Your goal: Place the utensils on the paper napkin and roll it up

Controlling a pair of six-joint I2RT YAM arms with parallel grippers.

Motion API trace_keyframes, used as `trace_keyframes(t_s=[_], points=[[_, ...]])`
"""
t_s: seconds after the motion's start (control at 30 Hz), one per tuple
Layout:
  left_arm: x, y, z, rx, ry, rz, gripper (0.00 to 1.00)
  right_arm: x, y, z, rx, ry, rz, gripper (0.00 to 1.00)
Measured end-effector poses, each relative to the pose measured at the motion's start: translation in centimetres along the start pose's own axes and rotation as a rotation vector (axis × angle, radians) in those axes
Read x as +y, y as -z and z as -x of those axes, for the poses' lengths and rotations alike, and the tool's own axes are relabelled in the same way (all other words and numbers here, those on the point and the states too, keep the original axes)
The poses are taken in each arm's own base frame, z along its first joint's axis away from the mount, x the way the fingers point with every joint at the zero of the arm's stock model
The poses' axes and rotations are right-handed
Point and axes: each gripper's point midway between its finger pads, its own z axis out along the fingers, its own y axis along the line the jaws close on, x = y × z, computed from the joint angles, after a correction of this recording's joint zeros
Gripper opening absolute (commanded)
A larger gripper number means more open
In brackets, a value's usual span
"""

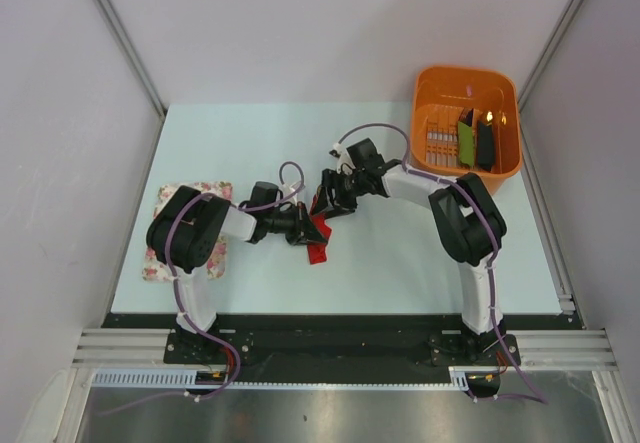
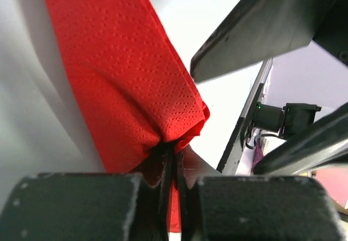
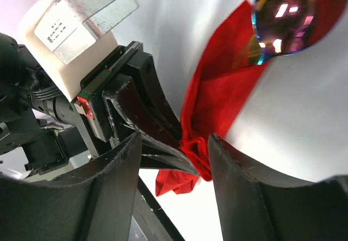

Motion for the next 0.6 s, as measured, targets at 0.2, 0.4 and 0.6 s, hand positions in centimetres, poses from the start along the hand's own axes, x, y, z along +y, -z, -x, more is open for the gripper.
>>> trace_keyframes(t_s=[0.2,0.4,0.6], points=[[-0.2,0.0,0.0,-0.003,-0.025,-0.007,0.00,-1.0,-1.2,-0.6,0.017,-0.012,-0.017,0.49],[-0.3,-0.1,-0.1,-0.007,-0.065,-0.014,0.00,-2.7,-2.2,-0.9,0.031,-0.053,-0.038,0.45],[-0.2,-0.1,-0.2,-0.005,-0.083,-0.017,0.01,-2.7,-2.4,-0.9,0.028,-0.051,-0.037,0.26]])
